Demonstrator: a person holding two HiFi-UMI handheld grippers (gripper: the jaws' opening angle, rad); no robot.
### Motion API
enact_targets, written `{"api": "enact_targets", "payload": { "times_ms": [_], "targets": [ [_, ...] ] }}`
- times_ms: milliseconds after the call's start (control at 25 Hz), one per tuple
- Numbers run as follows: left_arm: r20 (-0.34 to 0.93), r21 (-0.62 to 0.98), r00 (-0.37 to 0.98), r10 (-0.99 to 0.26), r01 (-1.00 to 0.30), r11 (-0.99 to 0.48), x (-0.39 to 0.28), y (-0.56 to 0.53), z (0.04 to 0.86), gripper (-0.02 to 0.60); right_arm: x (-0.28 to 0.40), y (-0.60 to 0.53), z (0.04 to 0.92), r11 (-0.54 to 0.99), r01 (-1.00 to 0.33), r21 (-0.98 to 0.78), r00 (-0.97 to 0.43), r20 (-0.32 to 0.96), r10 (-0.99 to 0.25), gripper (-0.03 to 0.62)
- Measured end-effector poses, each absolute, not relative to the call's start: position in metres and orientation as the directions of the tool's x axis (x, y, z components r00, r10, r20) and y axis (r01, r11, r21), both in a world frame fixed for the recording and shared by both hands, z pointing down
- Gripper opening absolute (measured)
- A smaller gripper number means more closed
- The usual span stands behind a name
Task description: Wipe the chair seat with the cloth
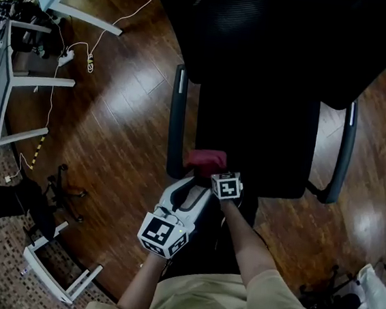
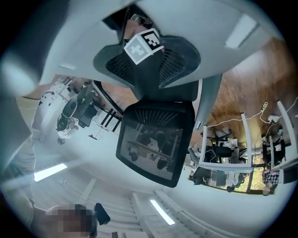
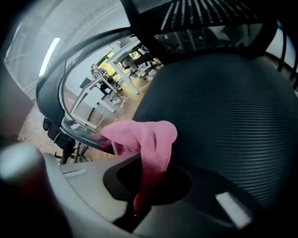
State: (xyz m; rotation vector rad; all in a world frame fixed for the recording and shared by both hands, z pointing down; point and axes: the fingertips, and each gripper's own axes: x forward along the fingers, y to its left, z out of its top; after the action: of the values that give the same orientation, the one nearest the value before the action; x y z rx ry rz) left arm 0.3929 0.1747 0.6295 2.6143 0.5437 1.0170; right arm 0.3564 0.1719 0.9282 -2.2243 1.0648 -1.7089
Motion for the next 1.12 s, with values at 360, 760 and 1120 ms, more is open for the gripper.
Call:
{"api": "enact_targets", "payload": {
  "times_ms": [360,760,1120],
  "targets": [
    [0.551,0.468,0.665,0.503,0.253,-0.847,0.386,0.219,0.645,0.149,0.415,0.506,0.932,-0.994,0.038,0.1,0.381,0.918,0.107,0.017],
    [0.538,0.443,0.723,0.434,0.195,-0.875,0.384,0.181,0.633,0.15,0.353,0.248,0.894,-0.694,-0.603,-0.393,0.139,0.805,-0.577,0.017],
    [0.592,0.383,0.742,0.314,0.083,-0.92,0.373,0.141,0.633,0.15,0.326,0.164,0.929,-0.703,-0.538,-0.464,0.062,0.81,-0.583,0.017]
  ]
}}
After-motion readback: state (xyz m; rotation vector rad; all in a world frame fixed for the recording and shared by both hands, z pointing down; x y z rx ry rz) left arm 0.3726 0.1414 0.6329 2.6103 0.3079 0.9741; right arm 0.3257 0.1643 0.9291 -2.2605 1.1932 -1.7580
